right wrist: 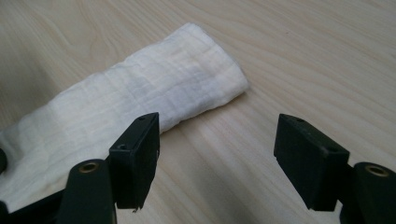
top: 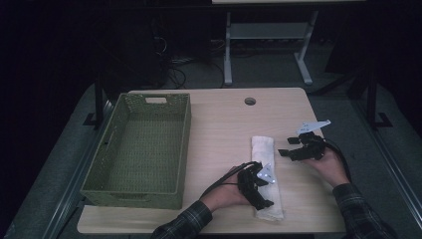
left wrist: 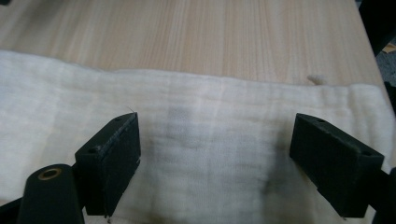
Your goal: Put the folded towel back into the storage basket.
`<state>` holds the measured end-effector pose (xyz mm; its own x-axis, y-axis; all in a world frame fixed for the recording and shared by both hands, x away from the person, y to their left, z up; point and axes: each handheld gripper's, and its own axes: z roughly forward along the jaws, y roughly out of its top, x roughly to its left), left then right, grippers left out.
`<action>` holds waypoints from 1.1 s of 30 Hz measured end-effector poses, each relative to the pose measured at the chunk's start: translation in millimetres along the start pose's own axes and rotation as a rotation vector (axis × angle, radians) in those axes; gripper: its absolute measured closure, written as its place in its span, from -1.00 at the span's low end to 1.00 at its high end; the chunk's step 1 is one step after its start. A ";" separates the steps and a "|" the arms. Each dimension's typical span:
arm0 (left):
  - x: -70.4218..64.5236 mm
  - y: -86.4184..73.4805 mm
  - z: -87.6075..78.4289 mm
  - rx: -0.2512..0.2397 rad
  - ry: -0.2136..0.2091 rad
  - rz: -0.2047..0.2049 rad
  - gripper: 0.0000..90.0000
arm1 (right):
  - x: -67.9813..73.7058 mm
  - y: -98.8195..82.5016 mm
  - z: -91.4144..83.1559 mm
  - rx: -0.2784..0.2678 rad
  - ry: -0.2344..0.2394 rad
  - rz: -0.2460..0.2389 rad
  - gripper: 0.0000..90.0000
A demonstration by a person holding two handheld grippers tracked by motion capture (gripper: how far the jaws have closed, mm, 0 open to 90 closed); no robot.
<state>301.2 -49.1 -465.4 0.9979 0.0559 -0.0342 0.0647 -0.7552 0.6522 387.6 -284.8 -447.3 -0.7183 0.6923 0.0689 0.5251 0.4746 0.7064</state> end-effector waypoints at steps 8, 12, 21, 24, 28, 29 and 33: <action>-0.6 -2.4 0.3 -0.007 0.024 0.009 -0.54 | -0.2 0.3 -1.8 -0.009 0.001 0.008 -0.31; -2.3 -3.2 -4.8 -0.009 0.029 -0.027 -0.01 | -0.4 0.3 -2.2 -0.013 0.006 0.000 -0.31; -9.8 -2.0 -9.6 0.022 0.006 -0.063 0.70 | 5.4 5.3 -5.7 -0.020 0.083 -0.023 -0.22; -8.8 -1.8 -9.7 0.026 0.002 -0.076 0.71 | 5.3 10.9 -7.9 -0.028 0.150 -0.033 -0.19; -6.2 -3.2 -9.7 0.016 -0.014 -0.096 0.72 | 7.6 20.1 -4.8 -0.041 0.195 -0.057 -0.23; -5.8 -3.3 -9.7 0.015 -0.015 -0.097 0.72 | 8.1 22.6 -2.9 -0.044 0.200 -0.064 -0.26; -4.7 -3.8 -10.3 0.021 -0.016 -0.092 0.72 | 10.2 33.1 7.0 -0.045 0.205 -0.098 -0.31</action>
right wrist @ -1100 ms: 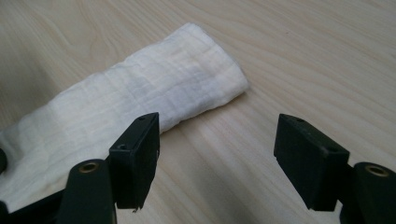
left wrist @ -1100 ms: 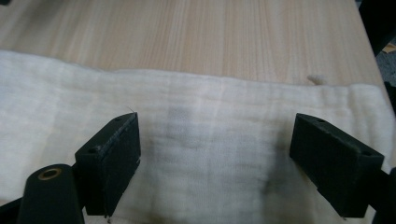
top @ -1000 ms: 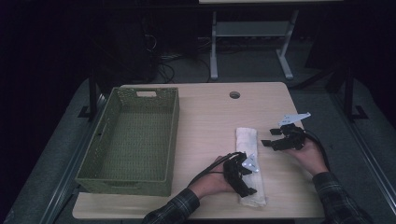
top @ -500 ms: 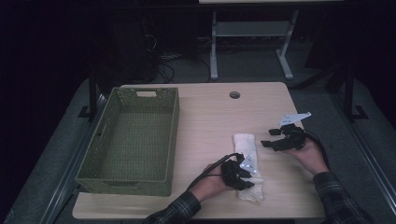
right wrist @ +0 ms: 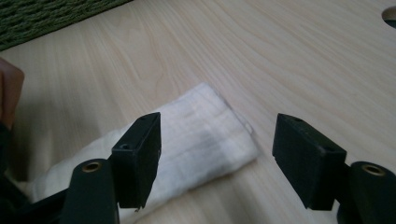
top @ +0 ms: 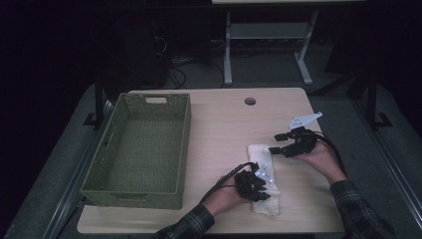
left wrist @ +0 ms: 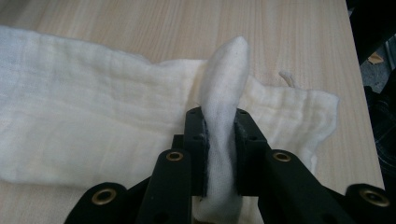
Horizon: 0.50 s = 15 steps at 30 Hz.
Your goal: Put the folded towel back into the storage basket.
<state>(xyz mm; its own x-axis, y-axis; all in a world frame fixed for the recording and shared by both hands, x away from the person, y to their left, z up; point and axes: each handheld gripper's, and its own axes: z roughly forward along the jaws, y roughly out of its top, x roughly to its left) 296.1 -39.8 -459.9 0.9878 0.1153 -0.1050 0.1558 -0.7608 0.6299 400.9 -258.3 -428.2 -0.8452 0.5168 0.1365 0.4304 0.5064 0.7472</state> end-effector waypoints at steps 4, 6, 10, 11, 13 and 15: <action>-0.5 -0.5 0.6 -0.015 -0.006 -0.011 0.72 | 0.2 11.0 12.0 0.009 0.007 -0.027 -0.30; 0.0 -0.3 0.3 -0.011 -0.004 -0.002 0.72 | -1.5 15.9 19.9 0.014 0.034 -0.041 -0.25; 0.0 -0.4 0.5 -0.012 -0.006 -0.008 0.72 | -6.9 19.1 35.3 0.045 0.065 -0.056 -0.23; -0.1 -0.5 0.5 -0.013 -0.007 -0.010 0.72 | -8.1 18.9 39.2 0.050 0.070 -0.061 -0.23; -0.2 -0.8 0.6 -0.015 -0.007 -0.011 0.72 | -9.7 17.4 46.5 0.070 0.071 -0.073 -0.23; 0.0 -0.9 0.4 -0.016 -0.006 -0.005 0.72 | -12.1 15.2 51.3 0.080 0.071 -0.080 -0.21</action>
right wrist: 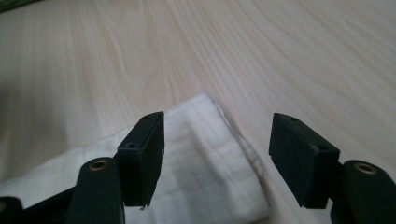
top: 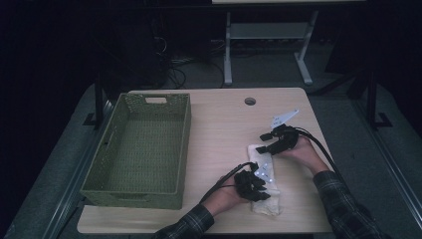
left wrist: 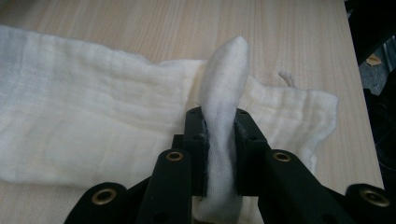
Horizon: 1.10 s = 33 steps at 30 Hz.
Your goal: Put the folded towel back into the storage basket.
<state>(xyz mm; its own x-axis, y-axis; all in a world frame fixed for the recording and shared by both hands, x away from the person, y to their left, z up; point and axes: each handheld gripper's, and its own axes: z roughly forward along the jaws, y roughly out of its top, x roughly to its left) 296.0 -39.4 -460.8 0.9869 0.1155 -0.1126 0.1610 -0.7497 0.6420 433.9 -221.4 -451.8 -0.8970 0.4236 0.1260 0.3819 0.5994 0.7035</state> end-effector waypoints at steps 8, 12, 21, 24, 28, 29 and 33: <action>0.6 0.2 -0.1 0.002 -0.003 -0.002 0.72 | -4.3 -4.8 11.1 0.022 0.018 -0.030 -0.19; 0.9 -0.3 -0.3 0.000 -0.004 -0.002 0.72 | -4.0 -6.8 14.8 0.047 0.028 -0.057 -0.16; -0.1 -0.1 0.1 -0.001 0.001 -0.001 0.73 | 1.8 -9.5 15.9 0.060 0.014 -0.107 0.19; -0.4 -0.6 0.2 -0.006 0.003 -0.003 0.73 | 3.7 -11.2 15.0 0.052 0.031 -0.098 0.42; 1.0 -2.1 -0.1 -0.017 -0.002 -0.012 0.74 | 4.4 -12.6 14.2 0.050 0.061 -0.085 0.71; 1.8 -2.3 -0.5 -0.017 -0.007 -0.018 0.75 | 4.6 -12.9 14.2 0.049 0.061 -0.082 0.73; 2.5 -2.0 -2.7 -0.031 -0.016 -0.027 0.77 | 5.8 -12.8 13.0 0.055 0.058 -0.057 0.76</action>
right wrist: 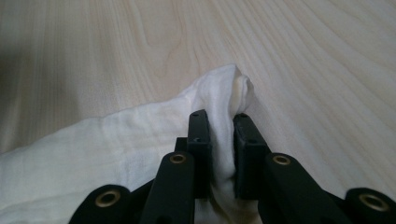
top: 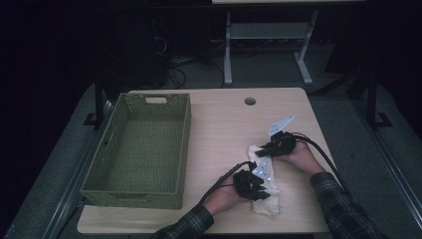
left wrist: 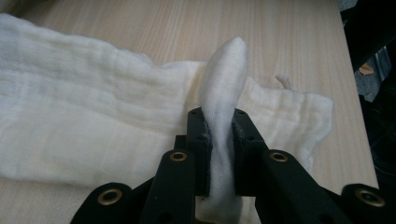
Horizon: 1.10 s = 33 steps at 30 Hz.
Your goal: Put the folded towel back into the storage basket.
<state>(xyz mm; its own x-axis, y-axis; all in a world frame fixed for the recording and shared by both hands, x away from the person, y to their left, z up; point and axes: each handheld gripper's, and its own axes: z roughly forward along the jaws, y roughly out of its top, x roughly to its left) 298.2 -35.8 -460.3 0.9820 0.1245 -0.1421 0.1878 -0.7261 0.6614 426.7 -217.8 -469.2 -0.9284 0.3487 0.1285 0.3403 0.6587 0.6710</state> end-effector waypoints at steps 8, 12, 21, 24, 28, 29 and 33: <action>0.3 3.5 -19.8 -0.058 -0.021 -0.017 0.77 | 4.4 6.6 -12.7 -0.016 -0.013 0.000 0.76; 1.3 6.5 -33.3 -0.088 -0.014 -0.029 0.77 | 7.8 14.2 -21.3 -0.041 -0.017 -0.003 0.76; 4.8 13.8 -63.3 -0.128 0.014 -0.061 0.77 | 10.3 28.2 -30.2 -0.079 0.000 0.012 0.76; 5.4 15.3 -70.3 -0.130 0.027 -0.061 0.77 | 8.8 33.5 -32.9 -0.084 0.000 0.003 0.76; 6.3 19.5 -81.7 -0.144 0.041 -0.067 0.77 | 9.4 42.5 -39.0 -0.095 -0.002 0.007 0.76; 6.6 20.4 -84.5 -0.145 0.042 -0.069 0.77 | 8.9 44.3 -40.4 -0.098 -0.006 0.002 0.76; 8.9 22.4 -95.3 -0.145 0.058 -0.067 0.77 | 8.4 53.9 -43.4 -0.093 -0.018 -0.021 0.76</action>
<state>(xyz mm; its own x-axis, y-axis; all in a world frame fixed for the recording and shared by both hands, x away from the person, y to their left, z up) 313.1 13.5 -376.5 0.9660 0.2108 -0.1494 0.2494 -0.6100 0.7521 430.8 -208.3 -400.2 -0.9321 0.3478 0.1011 0.3046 0.6018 0.7383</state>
